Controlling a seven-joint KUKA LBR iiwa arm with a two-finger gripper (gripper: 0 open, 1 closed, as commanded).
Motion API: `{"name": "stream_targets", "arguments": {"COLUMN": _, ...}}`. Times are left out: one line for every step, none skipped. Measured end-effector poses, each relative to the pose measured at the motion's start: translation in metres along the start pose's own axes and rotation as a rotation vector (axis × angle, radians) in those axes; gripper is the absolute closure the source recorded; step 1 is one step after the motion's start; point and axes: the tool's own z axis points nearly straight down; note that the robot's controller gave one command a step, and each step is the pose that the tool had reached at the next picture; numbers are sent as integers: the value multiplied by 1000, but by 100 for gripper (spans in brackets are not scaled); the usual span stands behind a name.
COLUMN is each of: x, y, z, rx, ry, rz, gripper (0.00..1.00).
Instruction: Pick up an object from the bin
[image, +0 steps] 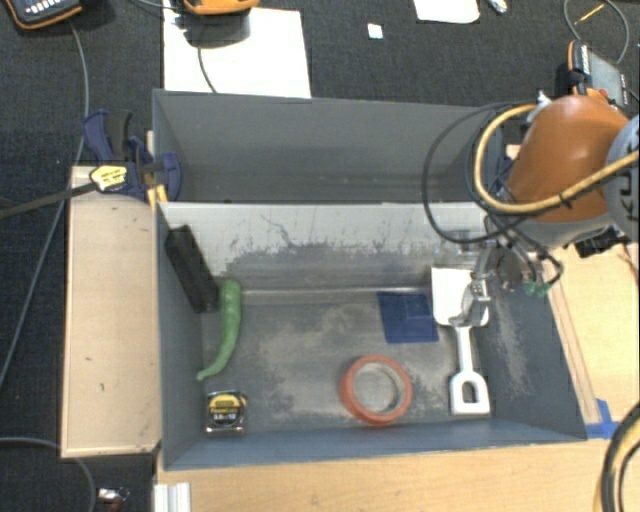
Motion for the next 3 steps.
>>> {"name": "stream_targets", "arguments": {"x": 5, "y": -16, "z": 51, "rx": 0, "ry": 1, "rz": 50, "gripper": 0}}
{"name": "stream_targets", "arguments": {"x": 3, "y": 4, "z": 16, "rx": 0, "ry": -16, "rz": 11, "gripper": 0}}
{"name": "stream_targets", "arguments": {"x": 6, "y": -6, "z": 49, "rx": 0, "ry": -1, "rz": 65, "gripper": 0}}
